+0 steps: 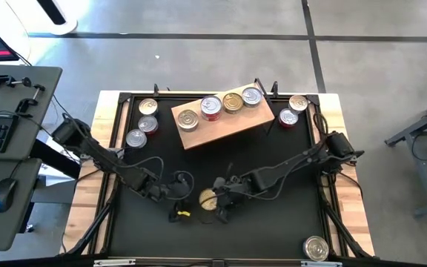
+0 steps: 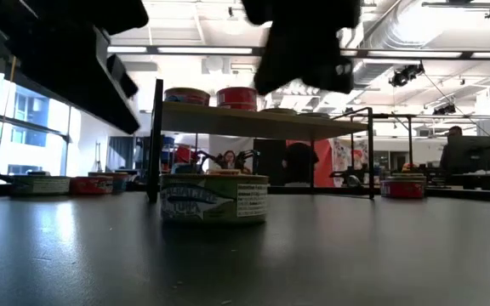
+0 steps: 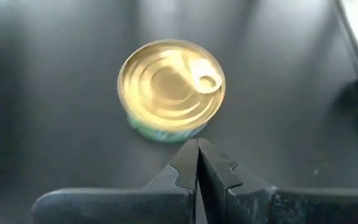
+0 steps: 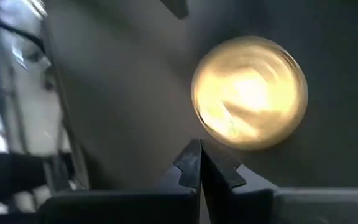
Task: Stack canned seafood by type on shelf
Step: Stack the gold and green tuna can on top of the gold and green tuna can on the shelf
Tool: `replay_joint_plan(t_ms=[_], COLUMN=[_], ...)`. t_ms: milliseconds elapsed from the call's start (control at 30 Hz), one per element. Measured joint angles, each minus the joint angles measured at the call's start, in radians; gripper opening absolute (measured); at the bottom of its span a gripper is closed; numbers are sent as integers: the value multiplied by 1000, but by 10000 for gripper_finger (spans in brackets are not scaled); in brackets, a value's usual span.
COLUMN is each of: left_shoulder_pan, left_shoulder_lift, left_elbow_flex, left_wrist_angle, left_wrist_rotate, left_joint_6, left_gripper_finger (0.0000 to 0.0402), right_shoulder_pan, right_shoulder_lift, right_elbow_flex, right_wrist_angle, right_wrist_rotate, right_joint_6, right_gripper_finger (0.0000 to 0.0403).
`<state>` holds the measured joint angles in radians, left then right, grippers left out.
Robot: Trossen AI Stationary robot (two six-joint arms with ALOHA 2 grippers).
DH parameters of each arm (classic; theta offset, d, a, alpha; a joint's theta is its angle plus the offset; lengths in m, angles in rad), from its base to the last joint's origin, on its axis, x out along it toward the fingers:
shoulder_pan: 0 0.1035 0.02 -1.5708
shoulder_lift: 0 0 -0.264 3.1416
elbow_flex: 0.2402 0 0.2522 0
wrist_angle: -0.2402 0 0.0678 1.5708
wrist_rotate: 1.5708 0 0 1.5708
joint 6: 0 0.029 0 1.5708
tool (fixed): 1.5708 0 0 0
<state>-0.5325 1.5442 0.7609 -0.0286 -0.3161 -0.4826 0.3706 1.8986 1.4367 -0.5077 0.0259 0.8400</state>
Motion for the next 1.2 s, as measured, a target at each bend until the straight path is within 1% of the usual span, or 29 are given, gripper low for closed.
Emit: replay_joint_plan(t_ms=[67, 167, 200, 333, 400, 500, 600, 667, 800, 900, 967, 1067, 1200], left_shoulder_pan=[-1, -1, 1, 3, 3, 3, 8, 21, 49, 50, 49, 49, 55], left_shoulder_lift=[31, 86, 105, 166, 182, 186, 185, 185, 185, 185, 185, 192, 192], left_elbow_flex=[0, 0, 0, 0, 0, 0, 0, 0, 0, 0, 0, 0, 0], left_wrist_angle=[72, 183, 208, 296, 304, 304, 305, 303, 276, 280, 254, 217, 213], left_wrist_rotate=[0, 6, 7, 8, 6, -47, -126, -156, -125, -100, -88, -87, -88], left_joint_6=[22, 48, 47, 19, 4, -11, 14, 24, 23, 32, 31, 31, 32], left_gripper_finger=[0, 0, 0, 0, 0, 0, 0, 0, 0, 0, 0, 0, 0], right_shoulder_pan=[3, 9, 11, 18, 12, 7, 7, -2, -43, -60, -65, -70, -70], right_shoulder_lift=[-6, -4, -3, -3, -3, -3, -3, -3, -2, 0, 0, 0, 0], right_elbow_flex=[7, -61, -97, -236, -286, -325, -347, -362, -390, -394, -394, -394, -394], right_wrist_angle=[-87, -91, -66, 130, 236, 358, 371, 377, 414, 415, 426, 448, 477], right_wrist_rotate=[-2, -30, -38, -61, -61, -45, 10, 48, 69, 58, 51, 50, 50], right_joint_6=[-11, -9, -8, 21, 24, 16, -4, -11, -12, -33, -37, -37, -36], right_gripper_finger=[0, 0, 0, 0, 0, 0, 0, 0, 0, 0, 0, 0, 0])
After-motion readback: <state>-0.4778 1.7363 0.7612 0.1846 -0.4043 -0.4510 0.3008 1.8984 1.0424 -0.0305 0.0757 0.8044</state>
